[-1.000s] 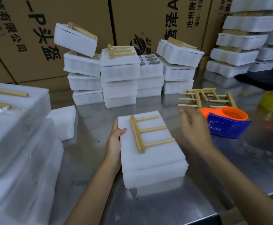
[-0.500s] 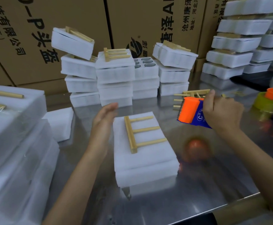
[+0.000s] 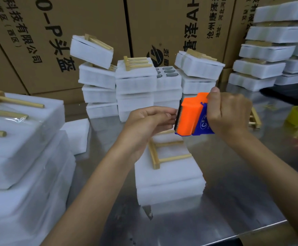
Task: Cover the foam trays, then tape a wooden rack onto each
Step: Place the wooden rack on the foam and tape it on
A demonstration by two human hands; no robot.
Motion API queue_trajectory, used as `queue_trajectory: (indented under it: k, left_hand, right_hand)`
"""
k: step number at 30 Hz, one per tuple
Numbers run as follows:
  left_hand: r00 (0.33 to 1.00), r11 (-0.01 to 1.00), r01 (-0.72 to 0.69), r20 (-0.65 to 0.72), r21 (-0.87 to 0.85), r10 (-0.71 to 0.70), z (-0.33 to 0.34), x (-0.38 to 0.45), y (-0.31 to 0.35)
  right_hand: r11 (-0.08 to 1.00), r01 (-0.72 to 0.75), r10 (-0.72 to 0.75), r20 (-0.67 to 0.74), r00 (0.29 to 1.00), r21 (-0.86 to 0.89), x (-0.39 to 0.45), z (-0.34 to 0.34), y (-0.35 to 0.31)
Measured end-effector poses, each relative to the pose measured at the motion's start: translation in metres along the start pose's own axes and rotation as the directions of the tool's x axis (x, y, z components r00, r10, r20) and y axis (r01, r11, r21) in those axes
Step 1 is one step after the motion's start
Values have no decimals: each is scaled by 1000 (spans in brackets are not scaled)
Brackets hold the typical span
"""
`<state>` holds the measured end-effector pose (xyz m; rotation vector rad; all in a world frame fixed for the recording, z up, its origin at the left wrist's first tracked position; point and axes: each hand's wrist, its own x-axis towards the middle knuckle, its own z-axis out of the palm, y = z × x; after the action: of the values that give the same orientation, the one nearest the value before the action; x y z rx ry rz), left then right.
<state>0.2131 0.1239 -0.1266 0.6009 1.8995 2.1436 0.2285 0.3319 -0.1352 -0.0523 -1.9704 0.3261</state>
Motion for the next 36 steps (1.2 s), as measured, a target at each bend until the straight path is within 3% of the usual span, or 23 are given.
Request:
queue_trajectory:
  k: [5, 6, 9, 11, 21, 25, 31, 34, 36]
  left_hand:
    - [989, 1000, 0, -145, 2, 0, -2, 4, -2]
    - [991, 999, 26, -129, 25, -22, -1, 7, -3]
    - [987, 991, 132, 94, -15, -130, 6, 12, -1]
    - [982, 992, 130, 143, -8, -127, 8, 14, -1]
    - [999, 994, -25, -30, 104, 29, 2, 13, -9]
    - [998, 995, -64, -23, 78, 66, 3, 12, -5]
    - [1000, 996, 12, 1, 84, -12, 8, 20, -8]
    - [999, 995, 42, 18, 88, -44, 7, 22, -13]
    - [998, 990, 63, -35, 123, -59, 6, 25, -17]
  right_hand:
    - [997, -22, 21, 15, 1000, 79, 1, -1, -7]
    - [994, -16, 14, 19, 1000, 112, 0, 0, -9]
    - [988, 22, -26, 28, 999, 151, -3, 3, -15]
    - [987, 35, -39, 26, 999, 158, -4, 4, -15]
    - [982, 72, -75, 11, 997, 175, -1, 10, -19]
    - [980, 59, -61, 5, 998, 188, -5, 11, -14]
    - [981, 55, -57, 4, 998, 185, -8, 13, -15]
    - [981, -22, 16, 32, 999, 193, -10, 17, -4]
    - [993, -83, 79, 58, 995, 86, -11, 23, 9]
